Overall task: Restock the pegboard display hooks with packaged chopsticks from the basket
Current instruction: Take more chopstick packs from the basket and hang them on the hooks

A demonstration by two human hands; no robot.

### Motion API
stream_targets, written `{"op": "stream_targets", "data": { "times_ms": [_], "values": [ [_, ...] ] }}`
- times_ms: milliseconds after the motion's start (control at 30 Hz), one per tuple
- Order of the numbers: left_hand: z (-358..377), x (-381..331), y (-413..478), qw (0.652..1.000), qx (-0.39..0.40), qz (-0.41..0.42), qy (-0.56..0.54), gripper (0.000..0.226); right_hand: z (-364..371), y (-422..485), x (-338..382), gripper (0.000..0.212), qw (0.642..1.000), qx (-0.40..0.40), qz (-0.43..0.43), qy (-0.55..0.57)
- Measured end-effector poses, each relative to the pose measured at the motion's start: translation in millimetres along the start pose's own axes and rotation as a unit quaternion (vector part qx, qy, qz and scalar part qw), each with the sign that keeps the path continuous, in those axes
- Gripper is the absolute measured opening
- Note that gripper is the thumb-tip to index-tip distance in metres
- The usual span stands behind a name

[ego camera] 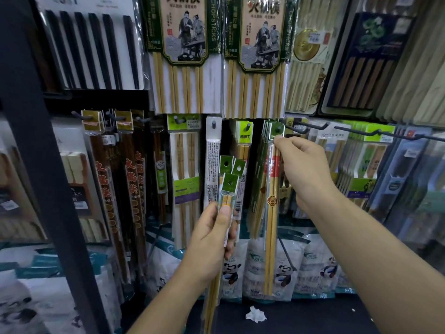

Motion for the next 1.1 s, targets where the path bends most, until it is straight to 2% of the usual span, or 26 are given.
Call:
{"op": "stream_targets", "data": {
  "times_ms": [167,300,467,533,633,767,900,1100],
  "values": [
    [-0.6,2.0,1.4,1.0,-0.001,-0.002,0.007,0.037,-2.2,6.5,-3.5,0.045,0.999,-0.018,-0.01,-0.026],
    [-1.0,1.7,1.2,0.999,-0.012,-0.018,-0.034,0.025,-4.9,9.4,-11.8,0.056,0.997,-0.036,-0.028,-0.063],
    [-2.2,-1.3,0.6,0.999,-0.01,-0.012,-0.045,0.053,-11.2,2.1,-20.0,0.041,0.994,-0.076,-0.043,-0.065],
    [-0.7,-3.0,1.8,0.999,-0.016,0.006,-0.031,0.036,-12.3,-7.0,-16.1,0.034,0.992,-0.086,-0.069,-0.064],
    [-0.4,-0.6,3.8,0.999,-0.022,0.013,-0.036,0.015,-2.7,-22.4,-12.1,0.024,0.995,-0.021,-0.072,-0.072],
    [3.3,1.4,4.0,0.999,0.004,0.023,-0.039,0.021,19.9,-41.8,-11.6,0.016,0.991,0.106,-0.043,-0.066],
    [2.7,4.5,5.3,0.999,0.009,0.035,-0.016,0.009,26.2,-46.2,-13.9,0.018,0.988,0.13,-0.053,-0.071],
    [3.7,3.6,3.6,0.998,0.012,0.044,-0.042,0.017,24.6,-46.0,-20.0,0.017,0.99,0.136,0.002,-0.024]
  ]
}}
Point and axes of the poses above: each hand's wrist, its own y-axis towards the middle knuckle, its own z-axis out of the palm, x = y × z, the point moved 4 cm from there along y, towards the middle knuckle, and after that the axes turned 5 degrees about y, right-handed, at the moved point
